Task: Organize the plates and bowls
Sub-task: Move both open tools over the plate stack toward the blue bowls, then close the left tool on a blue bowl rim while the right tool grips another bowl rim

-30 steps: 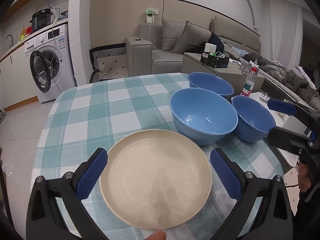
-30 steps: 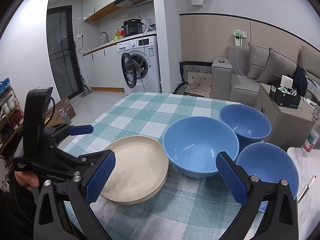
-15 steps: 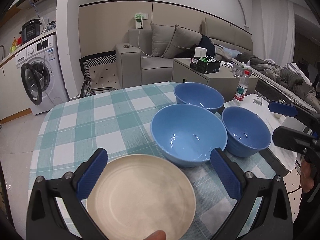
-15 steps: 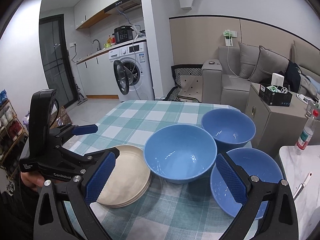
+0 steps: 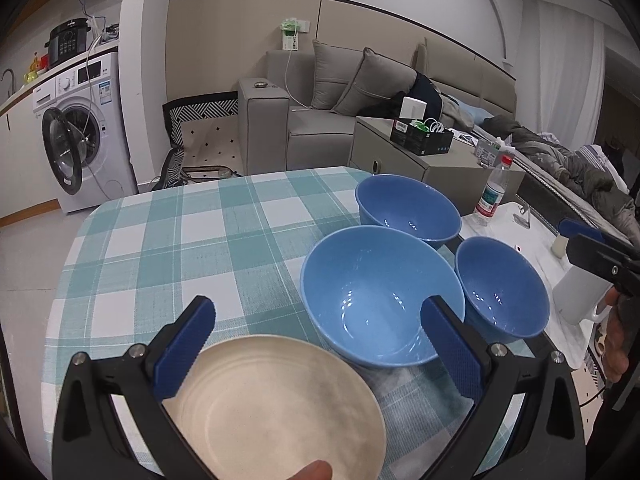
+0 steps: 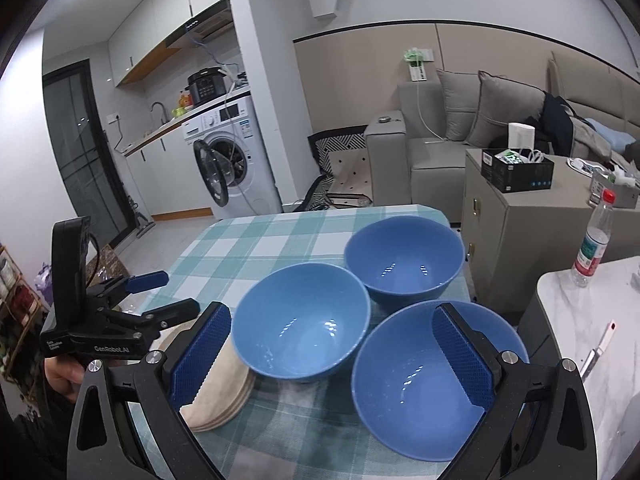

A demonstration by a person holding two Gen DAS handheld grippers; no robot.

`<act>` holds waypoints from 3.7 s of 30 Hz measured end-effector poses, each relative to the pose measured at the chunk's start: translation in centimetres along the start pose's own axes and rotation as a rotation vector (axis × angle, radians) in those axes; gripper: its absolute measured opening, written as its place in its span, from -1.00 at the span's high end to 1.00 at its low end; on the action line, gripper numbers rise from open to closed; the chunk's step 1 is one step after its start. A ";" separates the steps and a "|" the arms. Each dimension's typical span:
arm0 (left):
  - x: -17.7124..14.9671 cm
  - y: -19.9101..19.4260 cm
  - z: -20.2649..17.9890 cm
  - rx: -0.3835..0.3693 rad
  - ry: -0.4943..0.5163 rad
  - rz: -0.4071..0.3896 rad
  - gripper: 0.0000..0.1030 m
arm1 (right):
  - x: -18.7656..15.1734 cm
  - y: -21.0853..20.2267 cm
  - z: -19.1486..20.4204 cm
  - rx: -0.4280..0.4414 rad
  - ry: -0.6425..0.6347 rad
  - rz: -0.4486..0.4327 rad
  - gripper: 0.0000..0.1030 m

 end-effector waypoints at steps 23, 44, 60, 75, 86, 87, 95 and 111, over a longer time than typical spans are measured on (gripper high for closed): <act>4.9 3.1 -0.2 0.015 0.012 0.008 -1.00 | 3.8 1.8 -4.2 -0.101 0.034 0.037 -0.99; 6.8 7.1 -1.2 0.014 0.020 0.057 -1.00 | 4.8 4.8 -7.5 -0.131 0.078 0.060 -0.99; 7.6 11.3 -2.7 -0.018 0.050 0.120 -1.00 | 5.0 7.8 -9.0 -0.167 0.083 0.091 -0.99; 7.4 14.8 -3.3 -0.056 0.054 0.196 -0.95 | 4.3 11.3 -10.5 -0.160 0.155 0.155 -0.99; 8.0 17.0 -3.8 -0.062 0.042 0.225 -0.82 | 3.8 13.5 -12.1 -0.172 0.189 0.198 -0.95; 8.1 17.2 -4.0 -0.064 0.045 0.229 -0.78 | 3.8 13.6 -12.1 -0.172 0.189 0.201 -0.89; 8.1 18.7 -5.0 -0.077 0.052 0.276 -0.41 | 3.4 15.0 -12.9 -0.169 0.194 0.245 -0.44; 7.6 20.3 -5.5 -0.099 0.056 0.327 0.00 | 2.5 16.8 -14.2 -0.167 0.224 0.301 0.09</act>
Point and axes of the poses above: each gripper's, at about its wrist camera, not at the fingertips, and y roughly the way its jaws point, z to its left, x to its top, the point moved 8 cm from there along y, roughly the way its jaws point, and after that the axes turned 4 degrees about z, right-handed, at the moved point
